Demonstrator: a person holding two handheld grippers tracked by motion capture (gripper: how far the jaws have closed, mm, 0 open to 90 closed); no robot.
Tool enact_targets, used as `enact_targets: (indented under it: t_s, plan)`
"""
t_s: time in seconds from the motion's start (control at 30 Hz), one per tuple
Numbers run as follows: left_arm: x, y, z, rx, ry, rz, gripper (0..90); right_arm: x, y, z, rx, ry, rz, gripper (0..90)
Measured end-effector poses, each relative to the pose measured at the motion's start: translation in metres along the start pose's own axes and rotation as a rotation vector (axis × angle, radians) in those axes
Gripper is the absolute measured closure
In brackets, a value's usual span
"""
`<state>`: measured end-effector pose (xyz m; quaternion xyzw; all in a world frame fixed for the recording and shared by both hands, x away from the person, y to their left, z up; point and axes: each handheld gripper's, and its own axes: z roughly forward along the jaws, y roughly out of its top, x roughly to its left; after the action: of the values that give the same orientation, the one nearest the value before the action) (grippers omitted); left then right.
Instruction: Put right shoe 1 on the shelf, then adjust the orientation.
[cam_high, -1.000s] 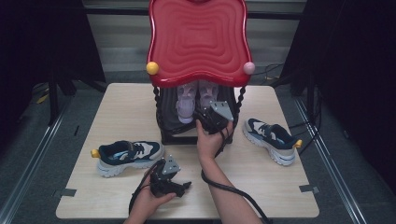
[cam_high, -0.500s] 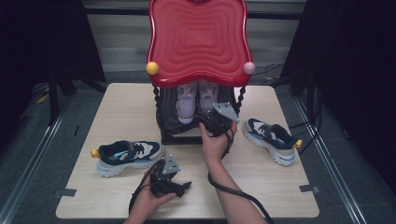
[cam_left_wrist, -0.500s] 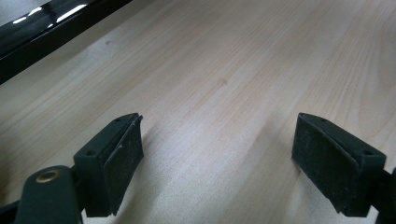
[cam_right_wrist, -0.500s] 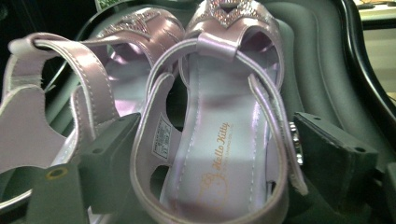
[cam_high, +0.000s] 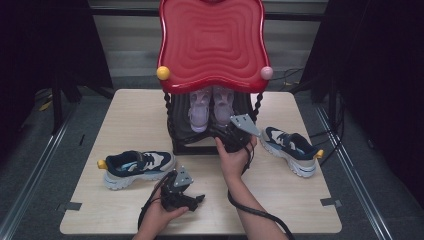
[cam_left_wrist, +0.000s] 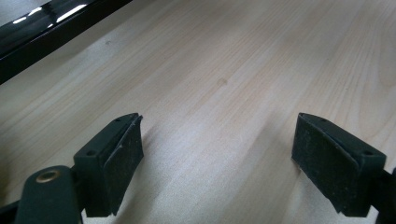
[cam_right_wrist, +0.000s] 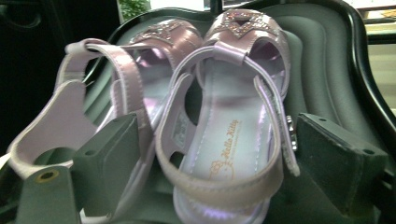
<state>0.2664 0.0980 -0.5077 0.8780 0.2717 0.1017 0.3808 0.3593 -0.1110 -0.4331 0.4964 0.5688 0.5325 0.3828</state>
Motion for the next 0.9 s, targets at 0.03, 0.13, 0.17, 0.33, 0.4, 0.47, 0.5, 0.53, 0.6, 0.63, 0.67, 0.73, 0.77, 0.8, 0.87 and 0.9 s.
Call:
enact_targets:
  t_s: [0.03, 0.13, 0.17, 0.33, 0.4, 0.47, 0.5, 0.53, 0.6, 0.63, 0.67, 0.73, 0.77, 0.8, 0.87, 0.9]
  plan:
    - [0.000, 0.000, 0.000, -0.002, 0.000, 0.000, 15.9, -0.001, 0.000, -0.002, 0.004, 0.006, -0.006, 14.1]
    - [0.000, 0.000, 0.000, 0.000, 0.000, 0.000, 15.8, -0.004, -0.001, -0.009, -0.002, 0.044, 0.002, 13.1]
    - [0.000, 0.000, 0.000, -0.002, -0.001, 0.001, 15.8, -0.005, -0.001, -0.011, -0.004, 0.052, -0.006, 12.9]
    - [0.000, 0.000, 0.000, -0.001, -0.001, 0.001, 15.9, -0.008, -0.004, -0.022, 0.004, 0.108, -0.017, 12.5]
    - [0.000, 0.000, 0.000, -0.001, -0.001, 0.001, 15.9, -0.009, -0.004, -0.025, -0.003, 0.128, -0.025, 12.4]
    - [0.000, 0.000, 0.000, -0.001, -0.001, 0.002, 15.9, -0.009, -0.005, -0.029, 0.004, 0.144, -0.030, 12.4]
    - [0.000, 0.000, 0.000, -0.002, -0.001, 0.002, 15.9, -0.008, -0.005, -0.031, 0.012, 0.159, -0.036, 12.4]
    - [0.000, 0.000, 0.000, -0.001, -0.001, 0.001, 15.9, -0.008, -0.005, -0.033, 0.016, 0.169, -0.043, 12.4]
    - [0.000, 0.000, 0.000, -0.001, -0.001, 0.002, 15.9, -0.008, -0.005, -0.037, 0.023, 0.193, -0.058, 12.5]
    - [0.000, 0.000, 0.000, -0.001, -0.001, 0.002, 15.9, -0.008, -0.005, -0.040, 0.026, 0.202, -0.060, 12.5]
    - [0.000, 0.000, 0.000, -0.001, -0.001, 0.002, 15.9, -0.009, -0.005, -0.042, 0.025, 0.215, -0.067, 12.6]
    - [0.000, 0.000, 0.000, -0.001, -0.001, 0.001, 15.9, -0.009, -0.005, -0.047, 0.032, 0.234, -0.070, 12.6]
    - [0.000, 0.000, 0.000, -0.001, -0.001, 0.001, 15.9, -0.010, -0.006, -0.048, 0.036, 0.246, -0.071, 12.6]
    - [0.000, 0.000, 0.000, -0.001, -0.001, 0.002, 15.9, -0.011, -0.006, -0.050, 0.044, 0.249, -0.069, 12.6]
    - [0.000, 0.000, 0.000, -0.001, 0.000, 0.001, 15.9, -0.014, -0.007, -0.054, 0.055, 0.274, -0.077, 12.7]
    - [0.000, 0.000, 0.000, -0.001, -0.001, 0.001, 15.9, -0.015, -0.008, -0.056, 0.058, 0.278, -0.082, 12.7]
